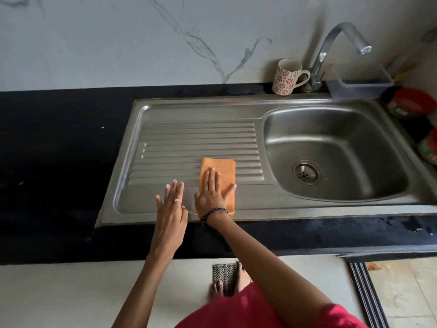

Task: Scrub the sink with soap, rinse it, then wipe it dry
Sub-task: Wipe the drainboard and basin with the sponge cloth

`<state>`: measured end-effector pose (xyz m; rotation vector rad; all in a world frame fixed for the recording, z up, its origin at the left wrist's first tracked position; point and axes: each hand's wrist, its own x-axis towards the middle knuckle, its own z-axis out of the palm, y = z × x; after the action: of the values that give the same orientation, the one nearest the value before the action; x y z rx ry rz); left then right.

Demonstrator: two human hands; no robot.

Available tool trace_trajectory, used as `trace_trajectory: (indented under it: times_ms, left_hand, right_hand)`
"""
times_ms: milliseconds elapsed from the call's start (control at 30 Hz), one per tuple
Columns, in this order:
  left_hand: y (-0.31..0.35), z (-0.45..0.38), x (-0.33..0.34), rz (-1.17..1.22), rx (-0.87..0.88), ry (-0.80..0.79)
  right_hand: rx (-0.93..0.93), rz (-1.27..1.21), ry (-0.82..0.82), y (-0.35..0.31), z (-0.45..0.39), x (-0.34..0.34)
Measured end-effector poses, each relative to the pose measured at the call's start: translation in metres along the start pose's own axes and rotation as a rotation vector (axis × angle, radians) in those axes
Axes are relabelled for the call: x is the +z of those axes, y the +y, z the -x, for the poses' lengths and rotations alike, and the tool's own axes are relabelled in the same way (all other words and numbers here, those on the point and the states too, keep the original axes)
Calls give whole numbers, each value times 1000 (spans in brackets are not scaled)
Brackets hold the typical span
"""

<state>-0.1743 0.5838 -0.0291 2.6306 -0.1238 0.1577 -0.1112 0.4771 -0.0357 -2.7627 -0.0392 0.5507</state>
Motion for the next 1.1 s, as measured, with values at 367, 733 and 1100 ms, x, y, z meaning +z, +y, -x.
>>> trace_trajectory:
  times_ms: [367,733,1100]
  left_hand:
    - [2,17,17,36,36,-15]
    - [36,24,38,86,114,-42]
    - [97,-13,75,52,71,14]
  right_hand:
    - [-42,47,66,22,30,6]
    - [65,69,85,84,37,-12]
    - [222,-8,78,196,37,-48]
